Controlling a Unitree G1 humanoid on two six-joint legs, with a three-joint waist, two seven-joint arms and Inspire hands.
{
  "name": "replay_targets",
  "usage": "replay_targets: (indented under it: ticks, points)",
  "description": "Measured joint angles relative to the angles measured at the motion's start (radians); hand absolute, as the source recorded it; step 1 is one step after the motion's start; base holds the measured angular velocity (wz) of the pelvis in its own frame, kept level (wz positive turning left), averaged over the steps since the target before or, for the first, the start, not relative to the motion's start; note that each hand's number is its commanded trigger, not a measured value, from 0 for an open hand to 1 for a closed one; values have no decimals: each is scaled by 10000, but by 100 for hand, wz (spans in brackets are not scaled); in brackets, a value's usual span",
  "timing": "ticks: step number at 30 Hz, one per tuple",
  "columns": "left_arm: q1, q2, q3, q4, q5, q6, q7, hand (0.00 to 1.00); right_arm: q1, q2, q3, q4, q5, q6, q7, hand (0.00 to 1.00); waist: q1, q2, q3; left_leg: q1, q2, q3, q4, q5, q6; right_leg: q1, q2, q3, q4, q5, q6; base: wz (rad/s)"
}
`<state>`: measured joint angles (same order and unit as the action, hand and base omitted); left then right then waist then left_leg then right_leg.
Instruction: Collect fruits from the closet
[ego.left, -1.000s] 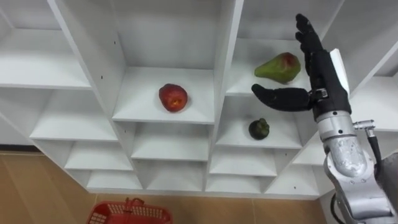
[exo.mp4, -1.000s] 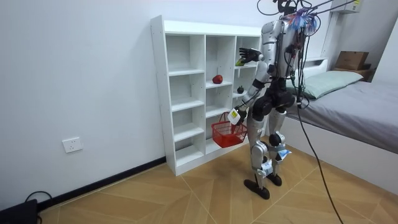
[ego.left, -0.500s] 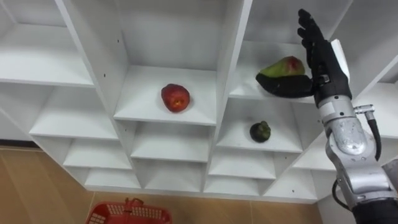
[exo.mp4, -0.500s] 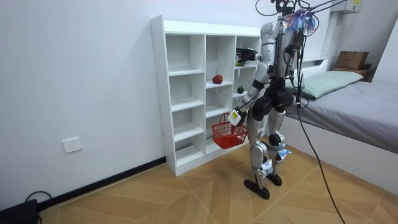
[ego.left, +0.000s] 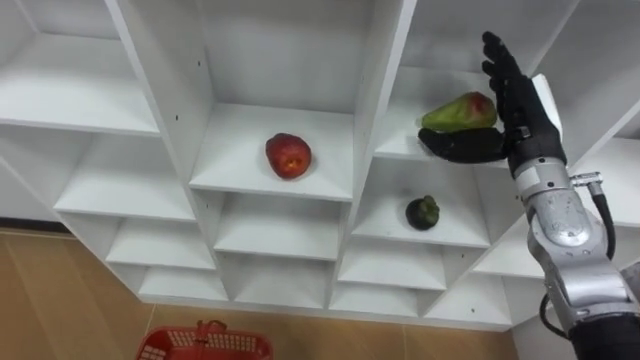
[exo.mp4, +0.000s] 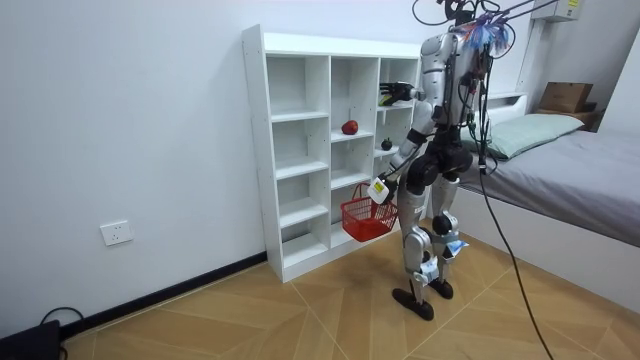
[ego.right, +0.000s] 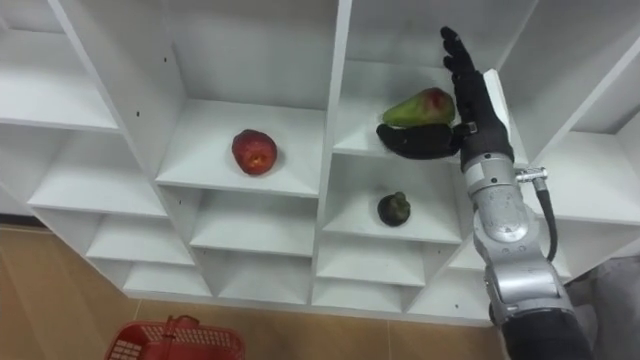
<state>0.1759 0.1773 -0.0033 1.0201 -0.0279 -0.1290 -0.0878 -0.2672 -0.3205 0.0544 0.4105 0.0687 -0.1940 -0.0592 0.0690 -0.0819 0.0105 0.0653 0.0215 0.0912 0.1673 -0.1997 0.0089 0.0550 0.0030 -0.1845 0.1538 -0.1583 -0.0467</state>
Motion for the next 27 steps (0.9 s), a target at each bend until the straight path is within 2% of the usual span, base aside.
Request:
replay_targets:
  ticks: [2,9,12,13,14,16,19,23,27]
  points:
    - [-14,20,1,0,-1,1,-30,100,-6,-117,-2,154,73,87,109,0,117,-38,5,-6,-3,1,0,1,0,-10,-3,2,-2,0,0,0]
    - [-61,34,104,1,2,123,-102,100,-15,-258,-71,601,110,113,463,0,141,-94,-9,-15,1,1,-5,1,0,-19,-4,-70,-14,-1,1,0]
    - [-68,34,106,0,-4,143,-114,100,-149,-258,-143,940,76,-20,483,0,123,-81,-13,-64,-3,-61,20,0,0,-21,-15,-136,-18,0,1,5]
    - [-73,34,109,0,-3,144,-117,100,-164,-258,-164,953,53,-19,486,4,123,-81,-14,-81,-6,-76,29,0,0,-29,-17,-138,-18,0,1,7]
    - [-89,34,107,0,3,155,-122,100,-165,-259,-199,968,42,-20,488,58,126,-63,-15,-106,-7,-98,55,1,0,-35,-21,-130,-17,0,1,4]
    - [-86,33,105,0,1,173,-133,100,-165,-259,-202,979,31,-20,489,100,132,-23,-20,-111,-8,-102,74,0,0,-33,-23,-133,-5,0,0,0]
    - [-87,33,109,-2,1,176,-140,100,-175,-261,-285,1008,-87,-54,479,100,130,50,-33,-154,-7,-117,141,0,1,-36,-30,-146,7,1,-1,1]
    - [-83,34,127,-5,-19,184,-145,100,-426,-316,-545,1710,-217,-380,348,100,137,128,-86,-163,-5,-124,200,0,0,-25,-33,-150,21,1,-2,0]
    - [-88,33,122,-5,-19,184,-153,100,-608,-338,-765,2057,-247,-463,329,100,146,121,-91,-157,0,-124,217,0,0,-22,-29,-150,30,2,-4,0]
